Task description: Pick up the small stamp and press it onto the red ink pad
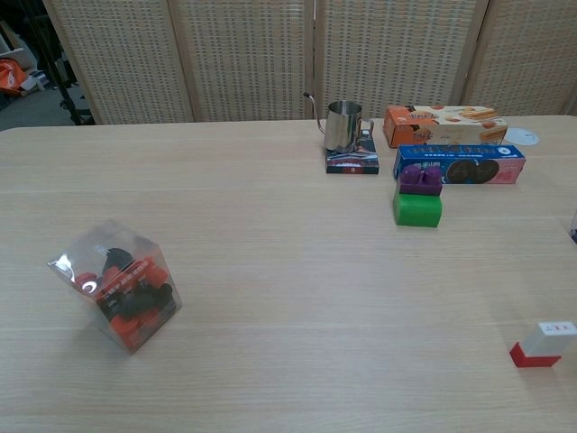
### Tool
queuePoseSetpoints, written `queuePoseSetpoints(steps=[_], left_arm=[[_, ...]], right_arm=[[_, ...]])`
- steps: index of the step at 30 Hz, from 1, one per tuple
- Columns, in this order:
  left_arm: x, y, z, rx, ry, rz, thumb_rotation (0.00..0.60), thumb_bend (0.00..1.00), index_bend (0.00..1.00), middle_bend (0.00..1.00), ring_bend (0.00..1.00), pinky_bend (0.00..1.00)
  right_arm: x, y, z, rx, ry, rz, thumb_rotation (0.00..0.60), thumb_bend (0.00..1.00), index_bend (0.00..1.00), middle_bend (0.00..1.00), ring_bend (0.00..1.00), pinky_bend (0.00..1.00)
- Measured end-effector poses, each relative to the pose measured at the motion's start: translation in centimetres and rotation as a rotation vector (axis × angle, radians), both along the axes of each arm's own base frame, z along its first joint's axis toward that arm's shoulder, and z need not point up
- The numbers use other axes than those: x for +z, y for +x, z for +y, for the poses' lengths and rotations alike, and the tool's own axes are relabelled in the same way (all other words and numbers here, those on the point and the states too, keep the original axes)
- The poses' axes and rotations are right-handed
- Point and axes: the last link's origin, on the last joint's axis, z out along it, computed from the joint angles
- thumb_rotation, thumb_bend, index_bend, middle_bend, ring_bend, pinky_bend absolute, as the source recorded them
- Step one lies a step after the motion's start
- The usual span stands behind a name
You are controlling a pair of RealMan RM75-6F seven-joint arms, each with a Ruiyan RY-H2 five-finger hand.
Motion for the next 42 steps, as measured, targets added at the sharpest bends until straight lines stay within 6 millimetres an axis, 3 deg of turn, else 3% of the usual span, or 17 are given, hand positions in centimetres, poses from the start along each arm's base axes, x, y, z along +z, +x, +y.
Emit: queuePoseSetpoints(steps=[9,25,42], left_arm=[[0.2,-0.1,0.0,0.000,0.002,-0.008,0.600,0.00,0.00,0.00,0.00,0.00],[0.3,-0.1,-0.1,-0.001,0.003,-0.011,0.600,0.00,0.00,0.00,0.00,0.00],[0.4,-0.2,-0.1,0.004,0.005,-0.012,0.600,0.00,0.00,0.00,0.00,0.00]], right_arm=[[-0.9,0.6,0.0,0.013,0.017,0.001,0.600,0.36,0.43,1.00,1.00,1.00],[-2.7,1.9,-0.9,0.015,0.052,0.020,0.600,0.36,0.43,1.00,1.00,1.00],[-4.5,2.0,-1.3,-0.008,0.081,0.035,0.600,0.36,0.44,1.00,1.00,1.00]])
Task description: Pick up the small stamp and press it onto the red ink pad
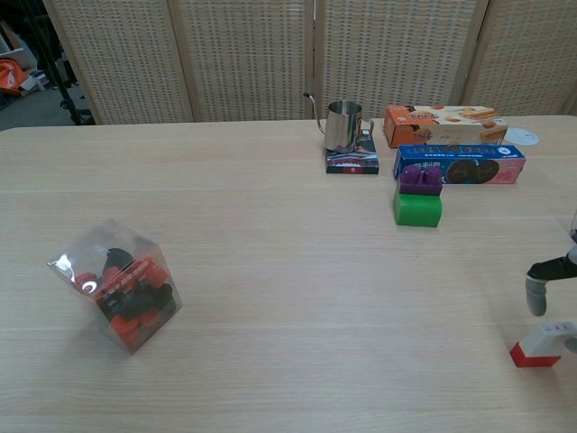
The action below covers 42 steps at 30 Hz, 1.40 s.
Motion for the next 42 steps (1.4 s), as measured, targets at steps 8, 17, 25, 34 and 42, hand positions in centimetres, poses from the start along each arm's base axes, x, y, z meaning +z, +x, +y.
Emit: queuePoseSetpoints(steps=[8,17,25,34,42], left_arm=[[0.08,-0.03,-0.01,0.000,0.002,-0.004,0.600,0.00,0.00,0.00,0.00,0.00],[0.07,-0.07,0.01,0.002,0.001,-0.004,0.600,0.00,0.00,0.00,0.00,0.00],[0.07,-0.09,0.03,0.003,0.000,-0.004,0.600,0.00,0.00,0.00,0.00,0.00],[0.02,-0.07,0.01,0.003,-0.002,-0.004,0.600,0.00,0.00,0.00,0.00,0.00],[0.03,-0.09,0.03,0.004,-0.004,-0.005,0.600,0.00,0.00,0.00,0.00,0.00]], right_arm=[[-0.28,-0.12,-0.19,-0.011,0.005,0.009,0.600,0.36,0.44,1.00,1.00,1.00],[-0.55,-0.36,-0.37,-0.027,0.014,0.024,0.600,0.36,0.44,1.00,1.00,1.00],[-0.60,-0.53,-0.48,-0.037,0.019,0.030,0.600,0.36,0.46,1.00,1.00,1.00],[-0.62,-0.53,-0.67,-0.042,0.022,0.028,0.600,0.41,0.49,1.00,1.00,1.00],[-0.63,-0.39,-0.82,-0.042,0.023,0.025,0.600,0.44,0.55,1.00,1.00,1.00]])
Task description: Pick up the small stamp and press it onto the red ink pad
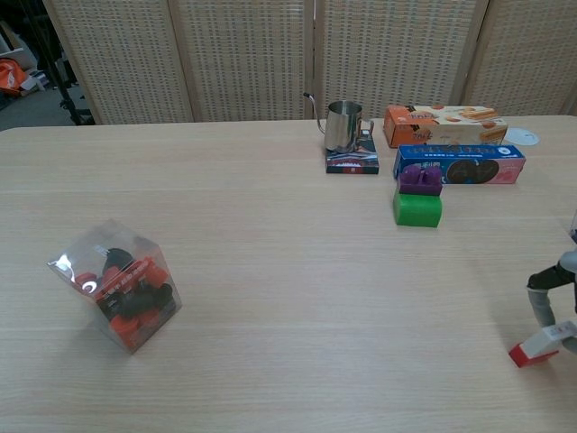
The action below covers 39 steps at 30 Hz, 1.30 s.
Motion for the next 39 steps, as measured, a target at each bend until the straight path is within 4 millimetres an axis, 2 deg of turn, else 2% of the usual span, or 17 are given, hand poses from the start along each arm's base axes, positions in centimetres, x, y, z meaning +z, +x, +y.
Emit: queuePoseSetpoints(steps=[8,15,20,30,39], left_arm=[[0.0,0.0,0.0,0.001,0.000,0.001,0.600,0.00,0.00,0.00,0.00,0.00],[-0.1,0.0,0.0,0.002,-0.001,0.002,0.600,0.00,0.00,0.00,0.00,0.00],[-0.1,0.0,0.1,0.004,-0.003,0.003,0.600,0.00,0.00,0.00,0.00,0.00],[0.0,-0.1,0.6,0.024,0.001,-0.004,0.600,0.00,0.00,0.00,0.00,0.00],[-0.3,-0.3,1.3,0.048,-0.006,0.007,0.600,0.00,0.00,0.00,0.00,0.00]], right_arm=[[1.0,0.6,-0.4,-0.002,-0.020,-0.039,0.600,0.47,0.55,1.00,1.00,1.00],[4.9,1.5,-2.3,-0.056,-0.076,-0.106,0.600,0.47,0.55,1.00,1.00,1.00],[7.4,1.4,-4.1,-0.119,-0.111,-0.126,0.600,0.49,0.55,1.00,1.00,1.00],[10.2,0.2,-7.9,-0.232,-0.148,-0.070,0.600,0.50,0.55,1.00,1.00,1.00],[10.5,-2.9,-10.5,-0.317,-0.185,-0.009,0.600,0.52,0.55,1.00,1.00,1.00]])
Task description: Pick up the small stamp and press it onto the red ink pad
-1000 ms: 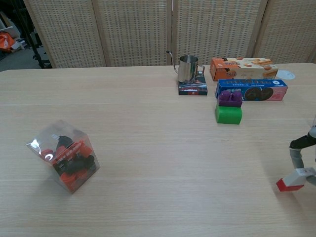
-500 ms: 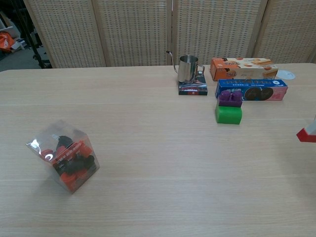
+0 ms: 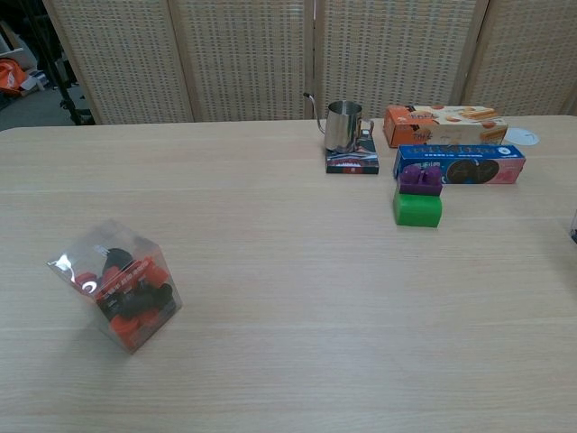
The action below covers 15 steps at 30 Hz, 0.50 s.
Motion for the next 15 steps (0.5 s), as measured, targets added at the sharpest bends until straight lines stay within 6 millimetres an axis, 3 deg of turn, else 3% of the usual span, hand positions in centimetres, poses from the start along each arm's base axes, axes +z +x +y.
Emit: queuePoseSetpoints(steps=[15], left_arm=[[-0.7,0.0,0.3,0.013,-0.008,0.024,0.600,0.00,0.00,0.00,0.00,0.00]], right_arm=[[-0.8,-5.2,-2.5,-0.154,-0.019,0.019,0.600,0.52,0.55,1.00,1.00,1.00]])
